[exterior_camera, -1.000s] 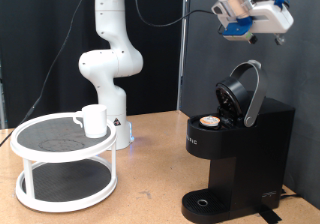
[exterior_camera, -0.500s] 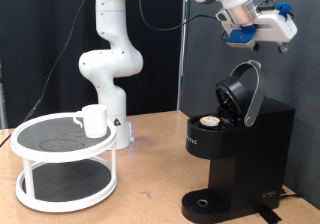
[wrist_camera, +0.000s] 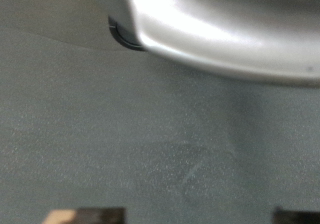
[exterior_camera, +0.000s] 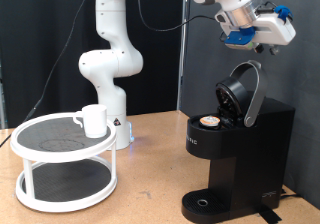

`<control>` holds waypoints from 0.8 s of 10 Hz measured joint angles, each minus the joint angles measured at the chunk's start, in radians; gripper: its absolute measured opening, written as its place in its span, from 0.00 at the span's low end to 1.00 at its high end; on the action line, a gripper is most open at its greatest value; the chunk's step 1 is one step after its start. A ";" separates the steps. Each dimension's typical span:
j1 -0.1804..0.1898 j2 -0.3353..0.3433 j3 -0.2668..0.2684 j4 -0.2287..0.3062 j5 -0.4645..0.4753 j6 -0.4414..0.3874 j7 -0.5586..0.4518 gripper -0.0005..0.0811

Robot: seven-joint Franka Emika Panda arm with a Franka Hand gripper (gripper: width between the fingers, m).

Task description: Make a cup of coffee with the keurig machine

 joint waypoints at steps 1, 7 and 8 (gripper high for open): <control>0.000 0.000 0.000 -0.002 -0.006 -0.005 0.000 0.21; -0.003 0.005 -0.002 -0.035 -0.041 -0.027 0.001 0.01; -0.006 0.006 -0.002 -0.038 -0.041 -0.027 0.001 0.01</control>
